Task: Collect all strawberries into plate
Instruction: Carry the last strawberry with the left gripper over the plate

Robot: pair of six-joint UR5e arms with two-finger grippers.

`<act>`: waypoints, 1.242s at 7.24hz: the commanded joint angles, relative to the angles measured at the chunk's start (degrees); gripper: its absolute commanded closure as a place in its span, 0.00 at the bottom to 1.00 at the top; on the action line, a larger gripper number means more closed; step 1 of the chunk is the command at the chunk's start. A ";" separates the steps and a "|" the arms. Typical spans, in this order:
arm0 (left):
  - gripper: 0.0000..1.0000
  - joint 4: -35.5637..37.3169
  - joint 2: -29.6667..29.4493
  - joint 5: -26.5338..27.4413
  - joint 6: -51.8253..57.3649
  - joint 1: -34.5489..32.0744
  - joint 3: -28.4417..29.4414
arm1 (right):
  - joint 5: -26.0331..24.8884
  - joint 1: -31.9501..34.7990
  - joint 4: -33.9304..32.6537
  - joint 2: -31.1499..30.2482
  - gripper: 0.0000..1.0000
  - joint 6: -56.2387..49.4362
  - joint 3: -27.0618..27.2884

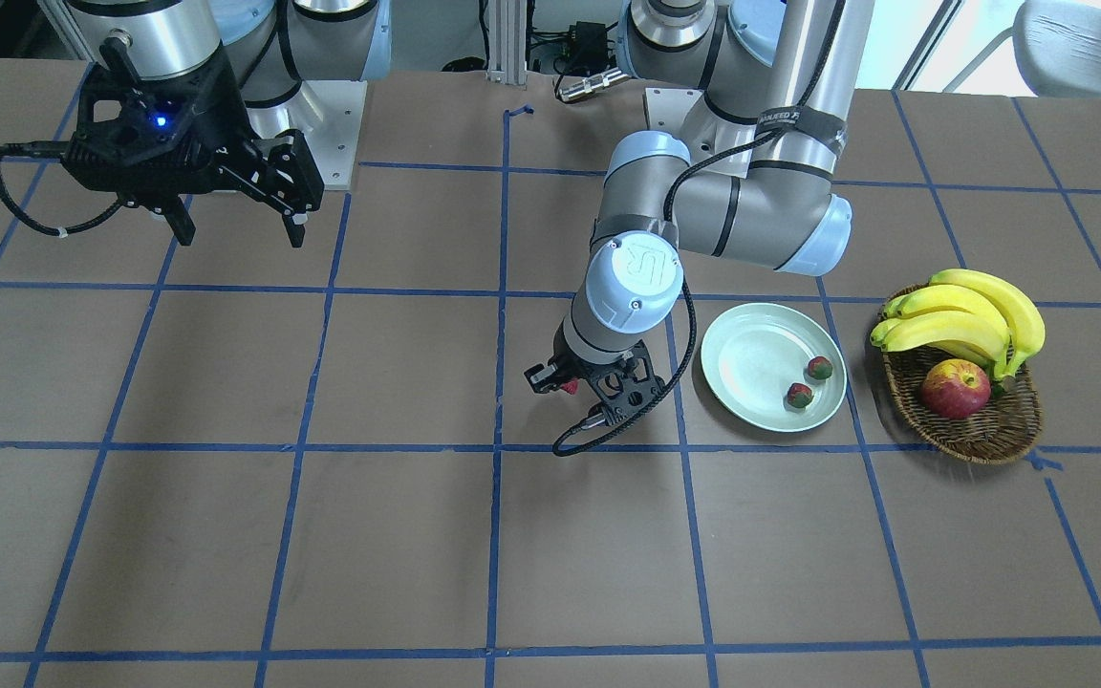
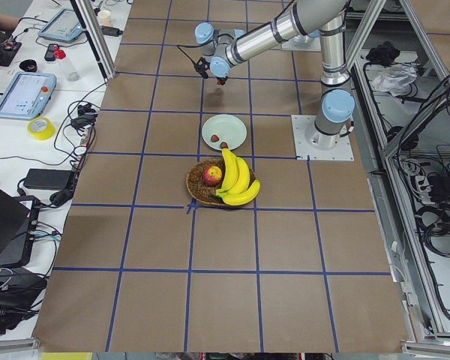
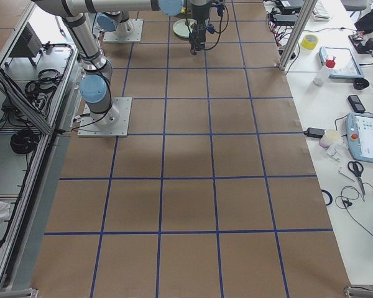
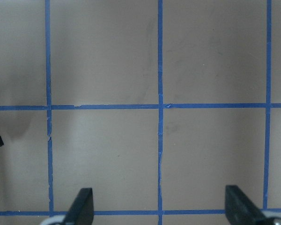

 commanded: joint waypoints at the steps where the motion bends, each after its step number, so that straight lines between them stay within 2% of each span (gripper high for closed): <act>1: 1.00 -8.75 1.99 5.35 19.77 6.26 3.50 | 0.02 -0.04 0.00 0.00 0.00 0.00 0.00; 2: 1.00 -11.23 2.78 9.29 31.53 9.61 2.90 | 0.02 0.04 0.00 0.00 0.00 0.00 0.00; 3: 1.00 -13.17 3.22 10.72 37.31 12.08 2.81 | -0.07 -0.04 0.00 0.00 0.00 0.00 0.00; 5: 1.00 -13.19 3.23 17.55 42.77 16.39 0.10 | -0.07 -0.04 0.00 0.00 0.00 0.00 0.00; 7: 1.00 -12.66 3.31 17.68 46.33 22.19 -3.69 | -0.15 -0.04 0.00 0.00 0.00 0.00 0.00; 8: 0.31 -12.57 3.40 17.59 45.37 22.30 -3.70 | -0.15 -0.04 0.00 0.00 0.00 0.00 0.00; 9: 0.00 -12.57 4.01 17.50 45.80 22.30 -3.44 | -0.15 -0.04 0.00 0.00 0.00 0.00 0.00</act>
